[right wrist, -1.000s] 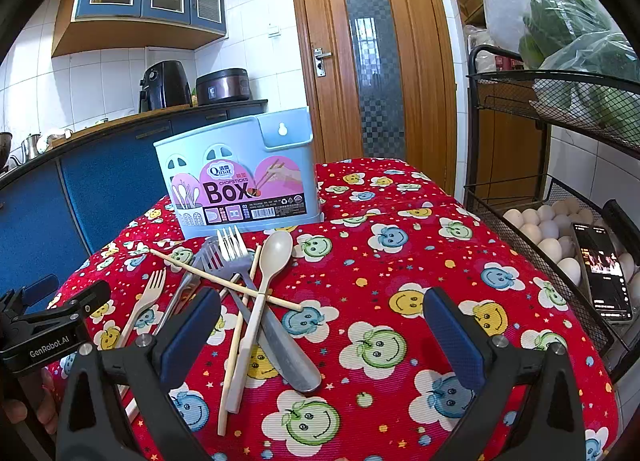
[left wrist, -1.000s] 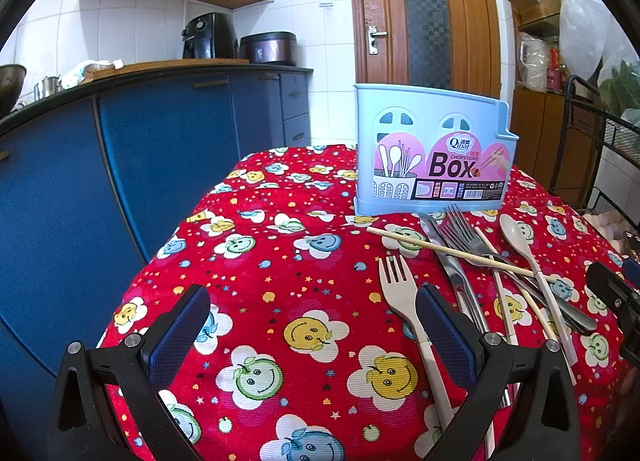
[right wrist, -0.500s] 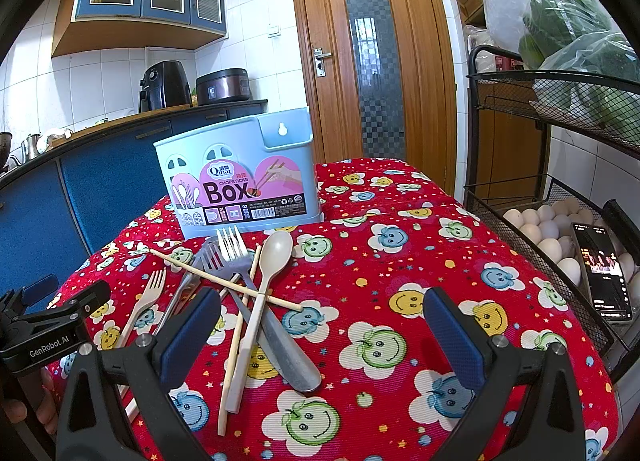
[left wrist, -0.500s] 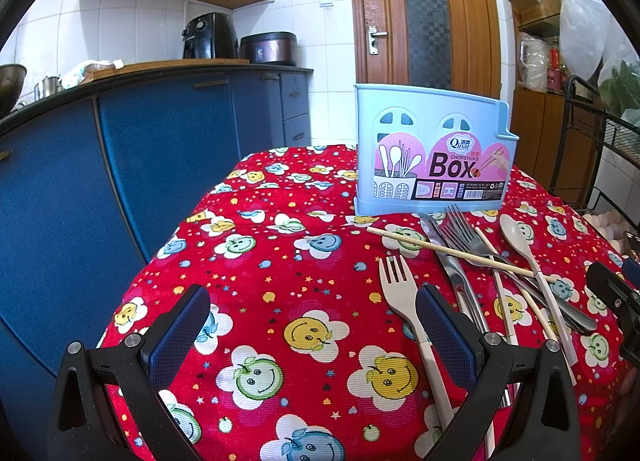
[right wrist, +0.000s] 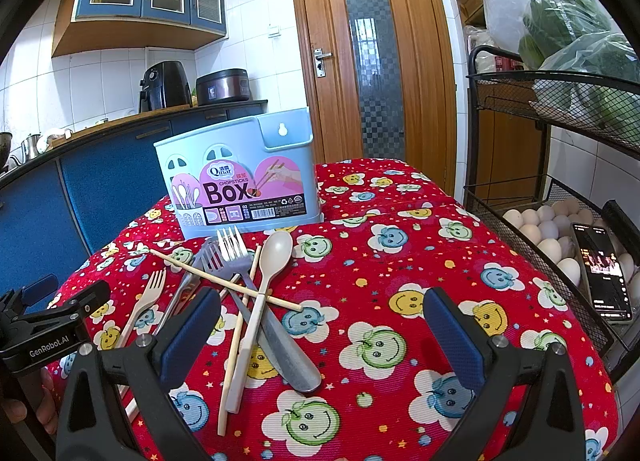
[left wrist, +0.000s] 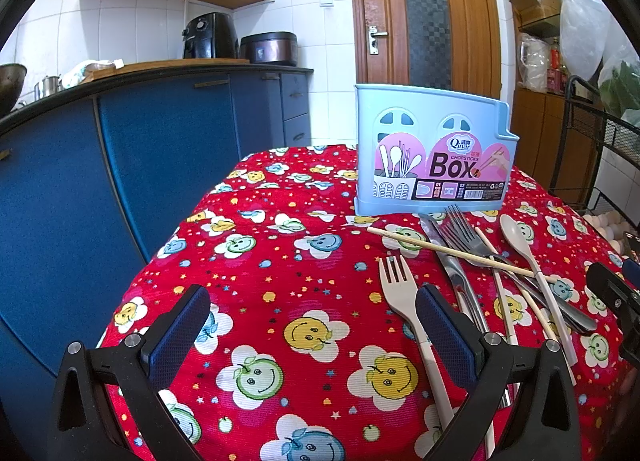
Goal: Organize utensils
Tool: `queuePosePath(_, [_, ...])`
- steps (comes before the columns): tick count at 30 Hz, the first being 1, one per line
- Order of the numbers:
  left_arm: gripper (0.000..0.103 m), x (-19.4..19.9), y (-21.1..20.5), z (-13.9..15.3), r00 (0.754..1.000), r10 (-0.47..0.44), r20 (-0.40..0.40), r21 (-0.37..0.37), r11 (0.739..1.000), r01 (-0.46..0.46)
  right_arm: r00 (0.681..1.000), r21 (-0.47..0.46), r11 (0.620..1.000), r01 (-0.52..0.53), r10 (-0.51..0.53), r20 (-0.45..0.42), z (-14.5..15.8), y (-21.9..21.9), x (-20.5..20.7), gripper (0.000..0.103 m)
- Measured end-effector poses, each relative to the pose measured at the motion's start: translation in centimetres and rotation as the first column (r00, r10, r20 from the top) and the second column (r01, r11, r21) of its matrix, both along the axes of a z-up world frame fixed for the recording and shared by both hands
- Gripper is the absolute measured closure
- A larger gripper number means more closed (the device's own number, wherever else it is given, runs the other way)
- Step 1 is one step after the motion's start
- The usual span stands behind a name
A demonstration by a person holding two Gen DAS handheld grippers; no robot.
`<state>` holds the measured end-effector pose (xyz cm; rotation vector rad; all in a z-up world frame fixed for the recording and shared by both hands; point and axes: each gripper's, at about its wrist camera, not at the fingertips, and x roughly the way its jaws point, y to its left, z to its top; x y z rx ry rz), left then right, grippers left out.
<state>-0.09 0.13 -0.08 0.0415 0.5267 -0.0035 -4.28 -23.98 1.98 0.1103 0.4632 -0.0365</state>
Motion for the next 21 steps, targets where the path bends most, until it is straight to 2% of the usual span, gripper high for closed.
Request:
queuePosePath(14, [0.001,0.11,-0.06,0.20,1.000,0.001,-0.012,-0.003,1.000,-0.001,1.000,0.017,1.000,-0.009,0.010,-0.002,0.03,-0.20,-0.02,0.000])
queuePosePath(21, [0.001,0.48,0.48,0.28,0.999,-0.002,-0.037,-0.025,1.000,0.001,0.997,0.011,0.998,-0.055,0.056,-0.057,-0.03,-0.05,0.85,0.000])
